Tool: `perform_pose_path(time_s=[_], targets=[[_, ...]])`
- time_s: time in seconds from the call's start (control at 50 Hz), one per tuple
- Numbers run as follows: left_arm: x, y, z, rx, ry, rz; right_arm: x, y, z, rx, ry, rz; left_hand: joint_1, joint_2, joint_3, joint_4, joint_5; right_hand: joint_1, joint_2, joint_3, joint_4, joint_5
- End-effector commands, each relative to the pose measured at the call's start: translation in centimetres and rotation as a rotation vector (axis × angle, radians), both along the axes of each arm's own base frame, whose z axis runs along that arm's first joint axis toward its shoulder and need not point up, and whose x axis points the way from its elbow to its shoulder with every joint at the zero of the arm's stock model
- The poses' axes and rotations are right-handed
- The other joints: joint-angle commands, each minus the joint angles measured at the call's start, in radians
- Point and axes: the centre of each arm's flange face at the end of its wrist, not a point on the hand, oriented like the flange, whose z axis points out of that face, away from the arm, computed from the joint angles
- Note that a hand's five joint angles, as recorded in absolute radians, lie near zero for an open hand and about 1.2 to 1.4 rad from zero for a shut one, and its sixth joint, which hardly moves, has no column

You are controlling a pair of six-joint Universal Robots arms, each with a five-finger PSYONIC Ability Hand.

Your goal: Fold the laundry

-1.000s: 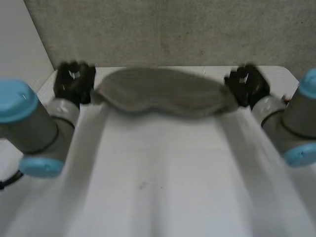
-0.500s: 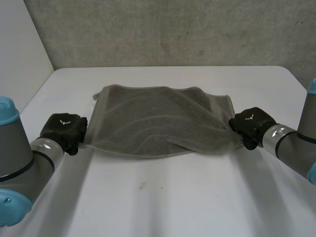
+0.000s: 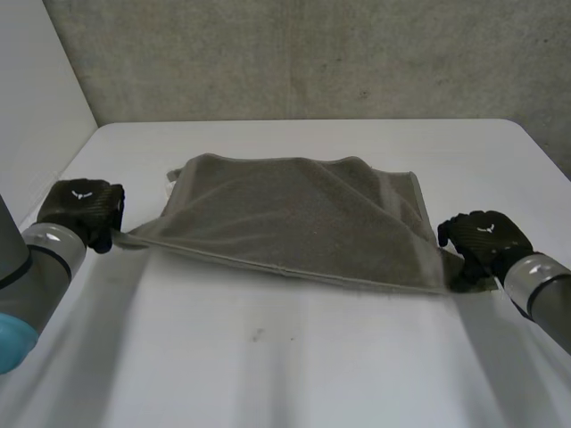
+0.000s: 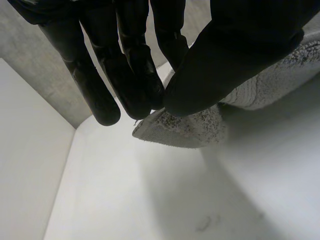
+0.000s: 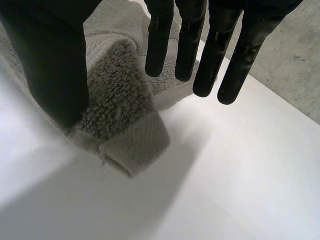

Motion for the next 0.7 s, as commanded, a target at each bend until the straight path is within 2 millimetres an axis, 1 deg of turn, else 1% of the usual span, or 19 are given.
perform_pose_path(time_s=[0.02,0.16,0.36,0.56,0.7], targets=[[0.4,-0.6,1.0,-0.031,0.006,0.016,-0.7,1.8,-0.2,0.019,0.007,0.001,0.204,0.177,0.179,0.176,0.182,0.043,-0.029,-0.016,-0.02,-0.015],[0.2,-0.1,1.7,-0.049,0.011,0.008,-0.5,2.8,0.2,0.007,-0.006,0.033,0.204,0.177,0.179,0.176,0.182,0.02,-0.053,-0.039,-0.044,-0.039],[0.2,-0.1,2.5,-0.071,0.017,0.009,-0.3,3.3,-0.5,-0.018,0.009,0.061,0.204,0.177,0.179,0.176,0.182,0.034,-0.038,-0.025,-0.029,-0.024],[0.5,-0.1,2.9,-0.082,0.03,0.019,-0.4,4.3,-1.1,0.022,0.026,0.069,0.204,0.177,0.179,0.176,0.182,0.02,-0.053,-0.039,-0.044,-0.039],[0.6,0.1,3.8,-0.108,0.037,0.022,-0.4,4.9,-0.6,-0.022,0.065,0.094,0.204,0.177,0.179,0.176,0.182,0.031,-0.041,-0.027,-0.032,-0.027]])
